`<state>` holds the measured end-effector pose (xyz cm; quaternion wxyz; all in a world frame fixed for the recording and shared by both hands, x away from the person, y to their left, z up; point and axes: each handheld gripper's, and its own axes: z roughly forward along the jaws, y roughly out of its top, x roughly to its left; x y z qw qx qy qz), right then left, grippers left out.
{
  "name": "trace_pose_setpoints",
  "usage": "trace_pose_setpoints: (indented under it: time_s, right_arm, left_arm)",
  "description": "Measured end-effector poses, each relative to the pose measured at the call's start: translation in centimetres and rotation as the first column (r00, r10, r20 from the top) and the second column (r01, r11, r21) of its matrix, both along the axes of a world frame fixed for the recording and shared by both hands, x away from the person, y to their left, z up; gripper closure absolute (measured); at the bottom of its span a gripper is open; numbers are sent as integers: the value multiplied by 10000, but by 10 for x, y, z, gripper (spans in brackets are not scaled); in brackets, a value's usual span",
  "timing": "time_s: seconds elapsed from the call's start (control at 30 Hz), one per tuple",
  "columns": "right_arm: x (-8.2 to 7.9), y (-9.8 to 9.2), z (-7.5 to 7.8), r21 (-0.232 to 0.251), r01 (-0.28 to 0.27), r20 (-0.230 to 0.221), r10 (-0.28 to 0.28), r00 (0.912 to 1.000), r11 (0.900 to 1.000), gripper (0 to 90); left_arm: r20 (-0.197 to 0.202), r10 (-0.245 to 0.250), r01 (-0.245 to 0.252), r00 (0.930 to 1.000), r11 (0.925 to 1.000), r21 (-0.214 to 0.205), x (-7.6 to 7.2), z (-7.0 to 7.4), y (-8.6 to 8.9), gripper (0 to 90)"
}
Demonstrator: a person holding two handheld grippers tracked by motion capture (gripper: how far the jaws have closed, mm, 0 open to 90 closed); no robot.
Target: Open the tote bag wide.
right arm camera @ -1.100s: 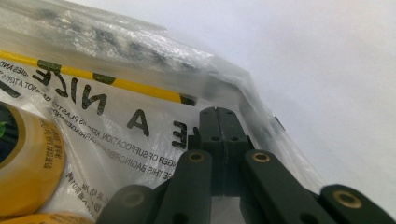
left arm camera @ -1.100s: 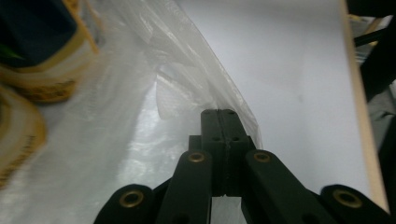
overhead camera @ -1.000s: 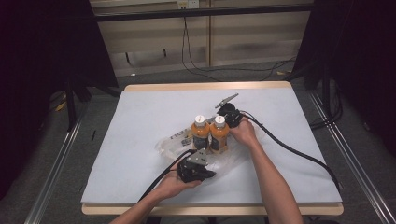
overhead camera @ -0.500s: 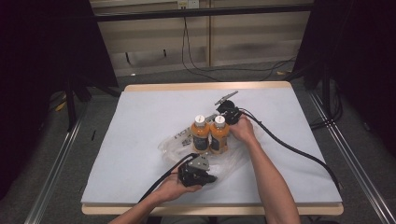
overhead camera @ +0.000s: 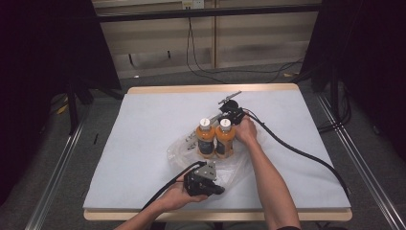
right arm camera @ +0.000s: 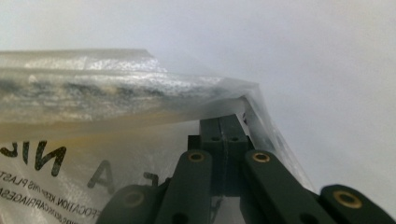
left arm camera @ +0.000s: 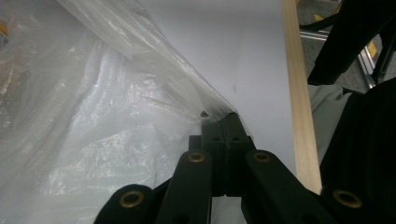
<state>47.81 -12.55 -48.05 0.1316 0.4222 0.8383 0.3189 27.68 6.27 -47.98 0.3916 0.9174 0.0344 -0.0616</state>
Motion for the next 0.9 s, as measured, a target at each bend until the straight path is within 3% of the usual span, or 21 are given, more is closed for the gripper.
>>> trace_pose_setpoints:
  time_s: [0.07,0.13,0.17,0.2,0.4,0.5,0.57,0.67,0.73,0.77,0.83,0.9]
  right_arm:
    - [0,0,0,56,155,-127,-155,9998,9999,900]
    - [0,-2,0,315,81,-232,-74,9997,9995,900]
    - [-1,-2,0,441,15,-284,-2,9996,9990,900]
    - [-3,-2,3,488,-130,-399,150,9991,9987,900]
    - [-15,0,17,852,-556,-336,586,9977,9948,900]
    - [-24,-3,27,797,-738,-132,750,9971,9941,900]
    - [-30,-9,34,977,-798,94,793,9968,9920,900]
    - [-39,-19,48,1035,-695,389,658,9971,9922,900]
    - [-47,-37,61,1518,-645,693,545,9961,9863,900]
    - [-47,-37,61,1518,-645,693,545,9961,9863,900]
    - [-52,-48,66,1385,-540,836,427,9956,9889,900]
    - [-59,-57,69,1285,-540,912,424,9949,9902,900]
  left_arm:
    - [-94,-10,10,10000,10000,36,1,1,0,900]
    - [-48,19,-18,10000,9998,193,2,2,1,900]
    - [-98,96,-96,9999,9999,-42,2,2,2,900]
    - [-33,126,-126,9999,9999,112,3,5,3,900]
    - [-74,653,-656,9978,9961,-597,9,17,13,892]
    - [-144,1049,-1058,9944,9867,-1233,12,29,21,887]
    - [3,1122,-1110,9937,9836,-1420,15,37,26,893]
    - [46,1651,-1609,9863,9670,-1974,20,51,38,899]
    - [223,1924,-1832,9811,9591,-2158,27,61,49,900]
    - [228,2107,-2002,9773,9531,-2270,30,64,55,900]
    - [259,2495,-2364,9680,9421,-2379,39,69,65,900]
    - [290,2980,-2830,9541,9293,-2372,48,73,76,900]
